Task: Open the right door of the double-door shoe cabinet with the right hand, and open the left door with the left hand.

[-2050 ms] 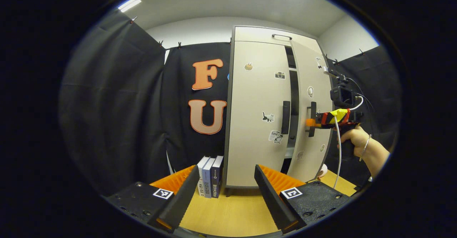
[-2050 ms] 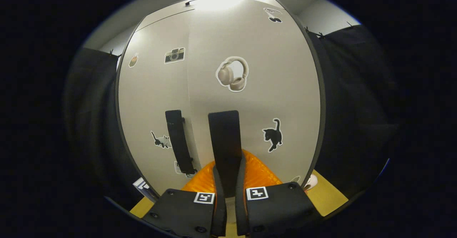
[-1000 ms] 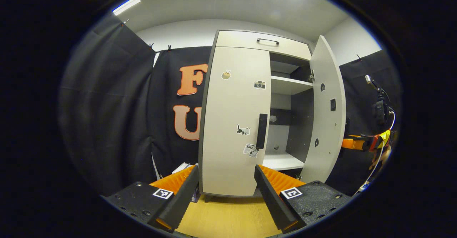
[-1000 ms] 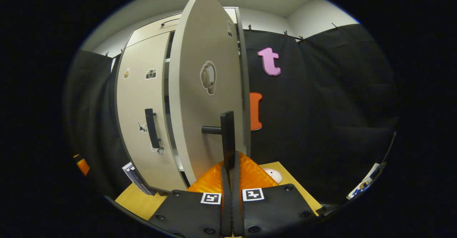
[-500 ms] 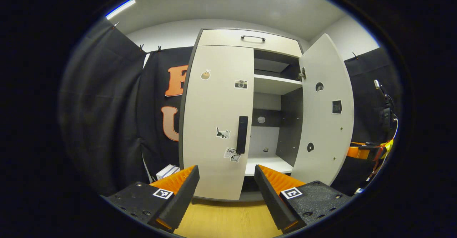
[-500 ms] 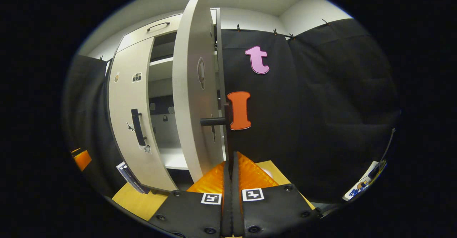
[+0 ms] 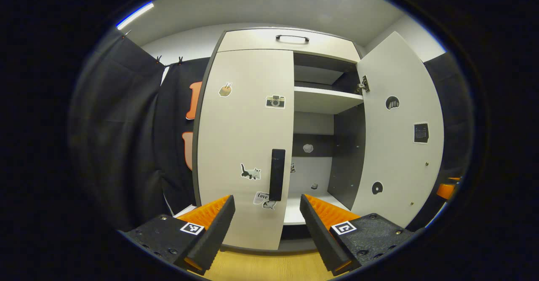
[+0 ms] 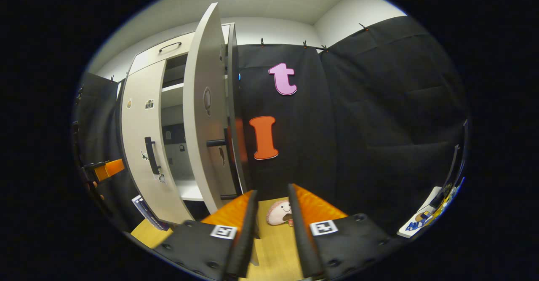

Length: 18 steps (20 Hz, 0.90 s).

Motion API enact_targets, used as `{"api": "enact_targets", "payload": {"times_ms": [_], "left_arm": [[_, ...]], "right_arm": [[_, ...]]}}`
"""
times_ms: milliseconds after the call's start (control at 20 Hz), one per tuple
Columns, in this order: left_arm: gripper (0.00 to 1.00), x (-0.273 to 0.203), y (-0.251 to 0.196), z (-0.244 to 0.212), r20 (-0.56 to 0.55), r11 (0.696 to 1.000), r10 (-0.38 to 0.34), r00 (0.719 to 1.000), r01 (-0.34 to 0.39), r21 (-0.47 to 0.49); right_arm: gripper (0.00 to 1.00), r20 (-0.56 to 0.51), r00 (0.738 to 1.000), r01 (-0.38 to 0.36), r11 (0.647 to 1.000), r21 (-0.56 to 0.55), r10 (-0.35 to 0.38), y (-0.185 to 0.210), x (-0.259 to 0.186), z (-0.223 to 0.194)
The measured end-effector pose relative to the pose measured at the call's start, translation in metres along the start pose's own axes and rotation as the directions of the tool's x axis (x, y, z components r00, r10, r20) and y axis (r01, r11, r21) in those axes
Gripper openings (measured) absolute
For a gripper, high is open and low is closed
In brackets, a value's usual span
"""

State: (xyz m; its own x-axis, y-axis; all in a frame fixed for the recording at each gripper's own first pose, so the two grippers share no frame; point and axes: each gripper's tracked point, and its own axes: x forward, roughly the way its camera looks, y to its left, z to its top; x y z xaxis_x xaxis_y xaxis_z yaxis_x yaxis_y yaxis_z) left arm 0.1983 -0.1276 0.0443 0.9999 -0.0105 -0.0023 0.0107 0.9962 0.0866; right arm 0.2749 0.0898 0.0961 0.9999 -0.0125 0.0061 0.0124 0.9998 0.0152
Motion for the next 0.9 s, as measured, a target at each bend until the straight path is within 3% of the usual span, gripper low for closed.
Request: {"api": "enact_targets", "payload": {"times_ms": [100, 200, 500, 550, 900], "left_arm": [[0.94, 0.019, -0.008, 0.003, 0.007, 1.0, 0.005, 1.0, -0.005, 0.003], [0.94, 0.038, -0.017, 0.006, 0.014, 1.0, -0.002, 1.0, 0.002, 0.011], [0.92, 0.092, -0.02, 0.0, 0.013, 0.999, 0.027, 1.0, -0.027, 0.02], [0.94, 0.099, -0.017, -0.003, 0.011, 0.999, 0.037, 0.999, -0.037, 0.025], [0.94, 0.149, -0.004, -0.033, -0.039, 0.997, 0.071, 0.997, -0.07, 0.03]], "right_arm": [[0.93, 0.011, 1.0, 0.021, 1.0, 0.008, -0.021, -0.008, -0.002, 0.002], [0.88, 0.016, 0.999, 0.034, 0.999, 0.03, -0.035, -0.013, -0.004, 0.003], [0.89, -0.008, 0.995, 0.095, 0.995, 0.036, -0.095, -0.037, -0.012, -0.001], [0.98, -0.005, 0.993, 0.115, 0.993, 0.032, -0.115, -0.043, -0.013, -0.001], [0.98, 0.0, 0.989, 0.147, 0.989, 0.024, -0.147, -0.053, -0.015, 0.0]]}}
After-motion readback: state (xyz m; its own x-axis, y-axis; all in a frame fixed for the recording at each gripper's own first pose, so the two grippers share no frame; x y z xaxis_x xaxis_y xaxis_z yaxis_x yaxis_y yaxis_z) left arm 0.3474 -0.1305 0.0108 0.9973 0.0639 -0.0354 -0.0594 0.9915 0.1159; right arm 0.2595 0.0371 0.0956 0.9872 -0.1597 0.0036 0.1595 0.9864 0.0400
